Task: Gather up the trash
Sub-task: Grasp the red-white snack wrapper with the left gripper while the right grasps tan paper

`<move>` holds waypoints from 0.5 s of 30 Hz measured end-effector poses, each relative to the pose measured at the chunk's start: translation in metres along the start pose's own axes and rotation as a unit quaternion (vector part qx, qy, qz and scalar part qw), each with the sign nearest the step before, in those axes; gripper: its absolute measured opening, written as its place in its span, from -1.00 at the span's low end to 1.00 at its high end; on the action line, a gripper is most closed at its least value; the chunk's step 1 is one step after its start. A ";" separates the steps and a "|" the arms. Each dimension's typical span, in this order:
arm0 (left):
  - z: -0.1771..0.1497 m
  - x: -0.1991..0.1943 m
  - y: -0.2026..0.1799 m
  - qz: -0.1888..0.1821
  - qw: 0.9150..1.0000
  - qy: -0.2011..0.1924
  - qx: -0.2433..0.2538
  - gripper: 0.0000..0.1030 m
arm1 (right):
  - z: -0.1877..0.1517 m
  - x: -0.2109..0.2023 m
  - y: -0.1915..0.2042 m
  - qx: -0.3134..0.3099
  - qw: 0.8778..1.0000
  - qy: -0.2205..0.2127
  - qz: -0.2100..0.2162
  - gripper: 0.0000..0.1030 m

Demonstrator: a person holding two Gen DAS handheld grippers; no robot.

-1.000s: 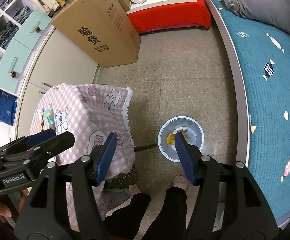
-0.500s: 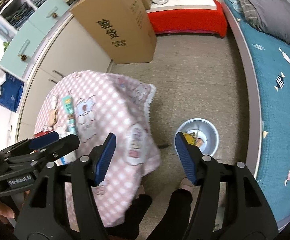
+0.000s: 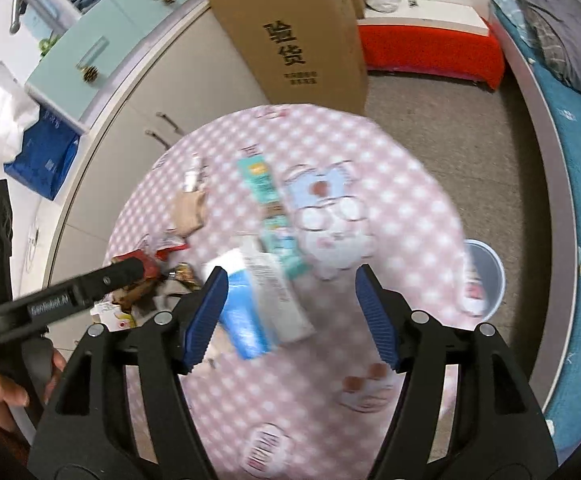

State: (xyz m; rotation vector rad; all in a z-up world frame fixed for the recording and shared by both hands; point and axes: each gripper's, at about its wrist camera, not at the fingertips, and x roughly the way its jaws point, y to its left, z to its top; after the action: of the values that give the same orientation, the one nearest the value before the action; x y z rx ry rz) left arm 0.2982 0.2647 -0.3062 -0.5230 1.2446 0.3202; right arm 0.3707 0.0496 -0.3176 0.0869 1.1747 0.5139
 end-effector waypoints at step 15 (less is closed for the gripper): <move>0.047 0.071 0.018 0.027 0.984 0.055 0.169 0.50 | 0.027 0.057 0.051 -0.023 0.999 0.011 -0.026 0.29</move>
State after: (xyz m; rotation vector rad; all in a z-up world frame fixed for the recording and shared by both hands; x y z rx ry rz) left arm 0.3486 0.3020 -0.3668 -0.2173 1.3888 0.1217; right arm 0.3936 0.1244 -0.3394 0.0113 1.1821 0.4963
